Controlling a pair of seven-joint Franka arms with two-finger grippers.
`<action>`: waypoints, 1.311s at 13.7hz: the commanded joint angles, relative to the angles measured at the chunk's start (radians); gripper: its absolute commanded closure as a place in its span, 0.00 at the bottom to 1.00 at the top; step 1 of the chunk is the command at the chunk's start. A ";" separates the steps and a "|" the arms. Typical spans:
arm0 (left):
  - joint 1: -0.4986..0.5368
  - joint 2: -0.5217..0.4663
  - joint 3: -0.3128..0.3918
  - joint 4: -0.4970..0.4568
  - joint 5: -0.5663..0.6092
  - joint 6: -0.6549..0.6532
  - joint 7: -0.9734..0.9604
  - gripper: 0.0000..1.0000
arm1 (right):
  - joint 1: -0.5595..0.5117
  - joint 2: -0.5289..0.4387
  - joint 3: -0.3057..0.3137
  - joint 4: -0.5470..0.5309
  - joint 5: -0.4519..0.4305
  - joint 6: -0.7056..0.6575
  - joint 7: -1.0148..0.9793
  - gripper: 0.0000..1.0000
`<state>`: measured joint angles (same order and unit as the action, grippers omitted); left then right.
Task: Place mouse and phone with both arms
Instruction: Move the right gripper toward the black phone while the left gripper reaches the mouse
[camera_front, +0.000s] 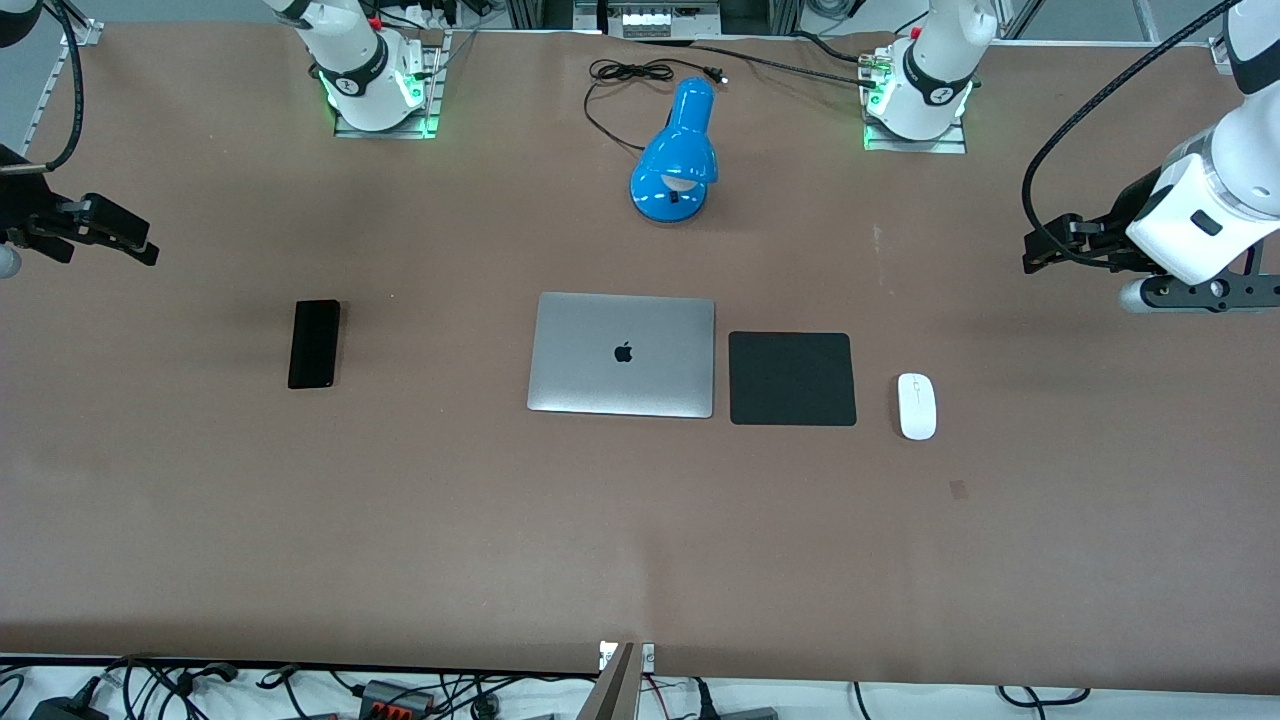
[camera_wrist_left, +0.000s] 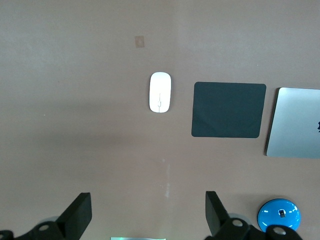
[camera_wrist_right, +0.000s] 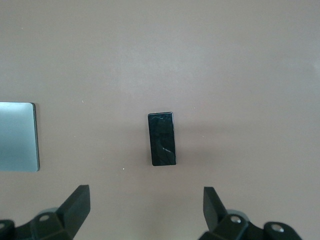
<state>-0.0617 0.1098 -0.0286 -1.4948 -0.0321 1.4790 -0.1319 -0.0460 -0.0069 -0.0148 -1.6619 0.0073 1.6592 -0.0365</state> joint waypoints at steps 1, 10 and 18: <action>0.006 0.001 -0.010 0.004 0.004 -0.003 0.003 0.00 | -0.002 -0.025 0.003 -0.024 -0.001 0.005 -0.016 0.00; -0.021 0.158 -0.011 0.025 0.008 0.009 0.000 0.00 | 0.012 0.031 0.004 -0.021 -0.007 0.004 -0.002 0.00; -0.017 0.525 -0.011 0.062 0.061 0.322 0.020 0.00 | 0.025 0.197 0.003 -0.079 -0.070 0.127 0.023 0.00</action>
<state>-0.0935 0.5508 -0.0376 -1.4814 0.0034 1.7843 -0.1313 -0.0236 0.1654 -0.0134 -1.7013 -0.0302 1.7289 -0.0318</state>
